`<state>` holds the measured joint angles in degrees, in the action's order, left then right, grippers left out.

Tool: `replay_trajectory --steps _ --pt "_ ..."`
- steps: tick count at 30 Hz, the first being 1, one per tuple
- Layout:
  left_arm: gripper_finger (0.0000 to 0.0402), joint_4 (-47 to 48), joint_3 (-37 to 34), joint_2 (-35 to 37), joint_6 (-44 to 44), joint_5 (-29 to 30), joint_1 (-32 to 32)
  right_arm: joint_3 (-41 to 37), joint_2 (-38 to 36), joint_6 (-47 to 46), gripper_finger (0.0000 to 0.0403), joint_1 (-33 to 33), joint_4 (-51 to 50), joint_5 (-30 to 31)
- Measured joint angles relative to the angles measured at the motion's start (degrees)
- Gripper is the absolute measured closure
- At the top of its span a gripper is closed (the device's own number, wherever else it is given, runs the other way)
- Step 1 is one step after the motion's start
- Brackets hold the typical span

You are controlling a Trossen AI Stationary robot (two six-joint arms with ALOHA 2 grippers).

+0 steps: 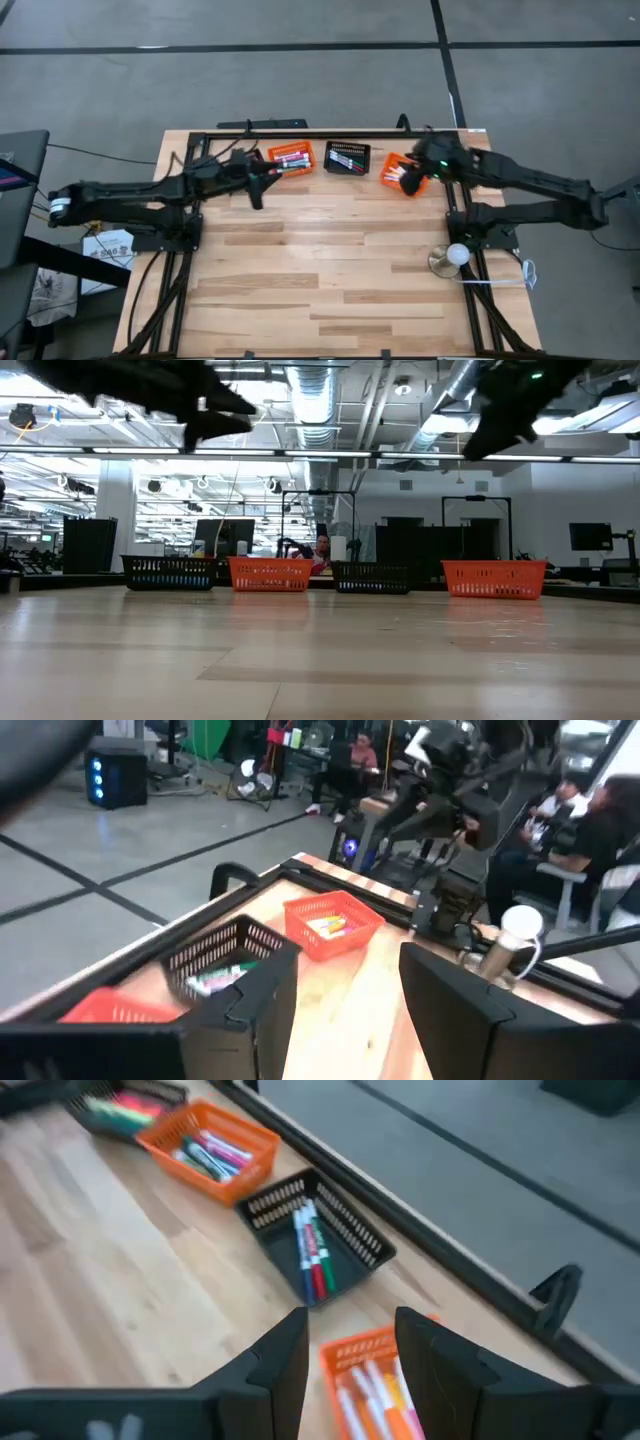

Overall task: Pick & Place Markers
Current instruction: Return to Home Position

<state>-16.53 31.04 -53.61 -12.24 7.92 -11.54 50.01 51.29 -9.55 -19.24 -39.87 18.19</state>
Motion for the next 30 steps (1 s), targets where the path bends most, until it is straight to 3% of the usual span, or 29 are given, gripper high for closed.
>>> replay_trajectory --steps 7,12,16,23,30 --pt "0.0225 -0.5 -10.5 14.7 -3.0 -1.8 1.7 -9.7 -18.0 -13.0 0.0263 5.9 0.1 0.1" --pt "0.0225 -0.6 -15.6 21.3 -1.8 -1.7 4.2 -16.6 -28.4 -24.2 0.026 7.7 -2.0 1.7" --pt "0.0225 -3.1 -19.6 24.3 -2.1 -1.6 6.7 -24.1 -36.2 -21.8 0.026 10.9 5.8 1.3" --pt "0.0225 -20.7 -27.2 24.4 1.4 -1.7 10.7 -36.9 -46.3 -8.9 0.0266 17.2 27.1 -1.7" --pt "0.0225 -21.8 -30.5 23.9 1.6 -1.6 10.0 -41.8 -51.1 -8.6 0.0263 20.1 25.3 -3.1"
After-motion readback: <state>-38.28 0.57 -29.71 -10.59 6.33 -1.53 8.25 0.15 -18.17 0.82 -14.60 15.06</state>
